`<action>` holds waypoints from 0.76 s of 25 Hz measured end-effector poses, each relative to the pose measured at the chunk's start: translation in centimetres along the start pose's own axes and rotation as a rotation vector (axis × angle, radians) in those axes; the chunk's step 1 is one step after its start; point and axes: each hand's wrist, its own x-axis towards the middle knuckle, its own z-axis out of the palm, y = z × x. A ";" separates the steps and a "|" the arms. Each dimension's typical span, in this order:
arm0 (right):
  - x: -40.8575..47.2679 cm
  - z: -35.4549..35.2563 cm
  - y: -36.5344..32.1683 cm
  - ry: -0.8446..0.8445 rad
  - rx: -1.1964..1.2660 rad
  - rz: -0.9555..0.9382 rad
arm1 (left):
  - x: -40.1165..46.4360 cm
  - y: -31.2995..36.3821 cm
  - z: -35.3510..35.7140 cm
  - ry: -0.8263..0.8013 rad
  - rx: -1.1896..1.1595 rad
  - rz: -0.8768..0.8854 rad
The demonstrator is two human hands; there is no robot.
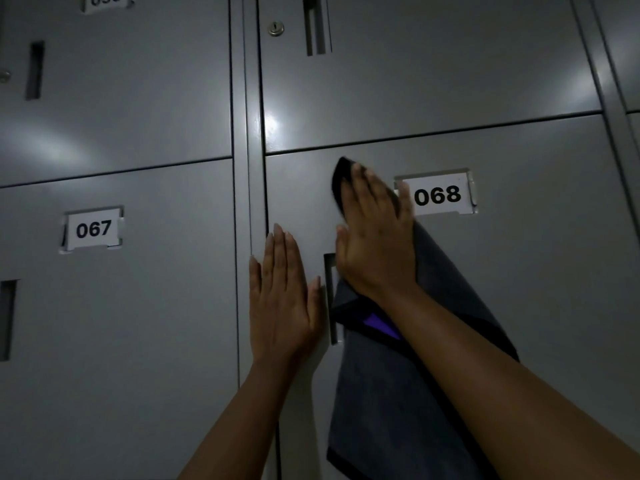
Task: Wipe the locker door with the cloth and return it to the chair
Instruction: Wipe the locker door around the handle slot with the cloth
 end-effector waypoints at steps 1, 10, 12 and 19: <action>-0.8 0.3 -0.8 -0.034 0.006 -0.089 | -0.1 0.1 0.0 0.005 0.002 -0.007; 3.6 0.0 0.7 0.043 -0.042 0.061 | -0.2 0.0 0.1 0.014 -0.019 0.013; 5.8 0.4 -0.9 -0.015 -0.020 -0.057 | -0.2 -0.1 0.2 0.034 -0.022 0.015; 0.6 1.2 -1.3 -0.140 0.066 -0.459 | -0.3 -0.8 -0.5 0.179 -0.242 -0.025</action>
